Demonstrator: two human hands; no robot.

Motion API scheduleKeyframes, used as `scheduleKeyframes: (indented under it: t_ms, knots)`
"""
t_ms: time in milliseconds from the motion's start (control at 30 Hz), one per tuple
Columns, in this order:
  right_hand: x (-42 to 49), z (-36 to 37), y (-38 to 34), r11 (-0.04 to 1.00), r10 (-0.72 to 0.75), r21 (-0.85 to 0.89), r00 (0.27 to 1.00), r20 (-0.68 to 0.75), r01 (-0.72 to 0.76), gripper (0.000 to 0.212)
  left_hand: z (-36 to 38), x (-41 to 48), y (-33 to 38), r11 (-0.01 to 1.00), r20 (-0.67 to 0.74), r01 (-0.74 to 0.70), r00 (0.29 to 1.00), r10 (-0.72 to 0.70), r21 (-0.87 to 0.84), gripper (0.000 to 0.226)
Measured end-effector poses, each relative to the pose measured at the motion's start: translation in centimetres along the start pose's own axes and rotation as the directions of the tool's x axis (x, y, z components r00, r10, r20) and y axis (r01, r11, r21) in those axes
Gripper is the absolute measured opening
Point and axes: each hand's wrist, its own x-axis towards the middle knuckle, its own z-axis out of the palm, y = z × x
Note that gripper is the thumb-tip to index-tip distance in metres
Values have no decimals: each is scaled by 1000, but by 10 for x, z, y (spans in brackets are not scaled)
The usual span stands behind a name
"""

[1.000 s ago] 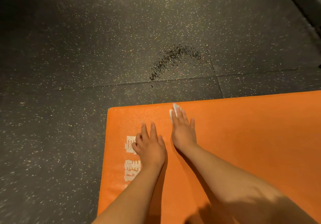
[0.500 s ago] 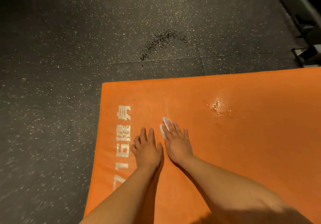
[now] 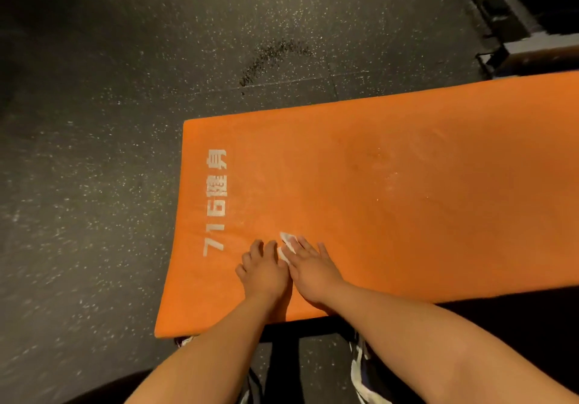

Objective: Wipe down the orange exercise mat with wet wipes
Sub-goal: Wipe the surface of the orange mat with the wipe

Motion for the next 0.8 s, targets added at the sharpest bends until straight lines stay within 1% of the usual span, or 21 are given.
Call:
scheduleKeyframes:
  t_ms: [67, 100, 133, 200, 233, 267, 333, 400, 467, 533, 600, 633, 667, 700, 767, 800]
  knots:
    - [-9, -3, 14, 999, -19, -33, 1000, 10, 20, 52, 2, -11, -4, 1000, 21, -21, 1000, 21, 8, 51]
    - [-12, -4, 22, 999, 18, -33, 1000, 4, -18, 52, 2, -14, -6, 999, 39, -35, 999, 35, 9, 52]
    - [-14, -6, 29, 996, 91, -14, 996, -12, -91, 56, 2, -16, -7, 999, 53, -50, 997, 49, 7, 54]
    - [-17, -8, 31, 966, 256, 46, 965, -49, -254, 68, 0, -19, -10, 997, 77, -75, 994, 75, -2, 57]
    - [-19, -6, 24, 956, 290, 66, 956, -50, -286, 71, 1, -21, -11, 996, 92, -87, 992, 88, -8, 58]
    - [-20, -4, 14, 960, 275, 70, 961, -43, -271, 71, 2, -24, -12, 995, 103, -101, 989, 102, -15, 57]
    - [-24, 4, -9, 987, 158, 38, 987, -7, -158, 67, 4, -31, -15, 992, 108, -123, 986, 124, -17, 56]
    - [-29, 9, -17, 998, 70, 4, 997, 16, -70, 60, 4, -40, -18, 991, 70, -132, 989, 131, 4, 53]
    - [-35, 7, -7, 996, 78, -32, 997, 4, -77, 58, 5, -48, -21, 989, 41, -145, 989, 144, 24, 49]
    - [-43, 3, 9, 984, 174, -40, 984, -36, -176, 62, 7, -54, -24, 986, 71, -167, 984, 166, 14, 49]
    - [-50, 0, 20, 950, 310, -1, 948, -72, -311, 67, 9, -58, -26, 983, 112, -182, 977, 180, 2, 53]
    - [-53, 1, 19, 940, 340, 11, 937, -75, -341, 68, 10, -59, -28, 982, 130, -190, 973, 189, -3, 56]
    - [-55, 1, 15, 943, 332, 14, 941, -66, -331, 67, 10, -61, -29, 980, 146, -199, 969, 199, -9, 59]
    - [-55, 3, 7, 958, 286, 12, 957, -48, -286, 65, 10, -62, -30, 977, 161, -211, 964, 210, -12, 62]
    - [-56, 8, -8, 989, 147, -2, 989, -3, -147, 60, 11, -64, -32, 971, 195, -238, 952, 237, -15, 72]
    - [-55, 9, -11, 995, 100, -9, 995, 10, -99, 57, 12, -64, -33, 967, 211, -254, 945, 251, -16, 78]
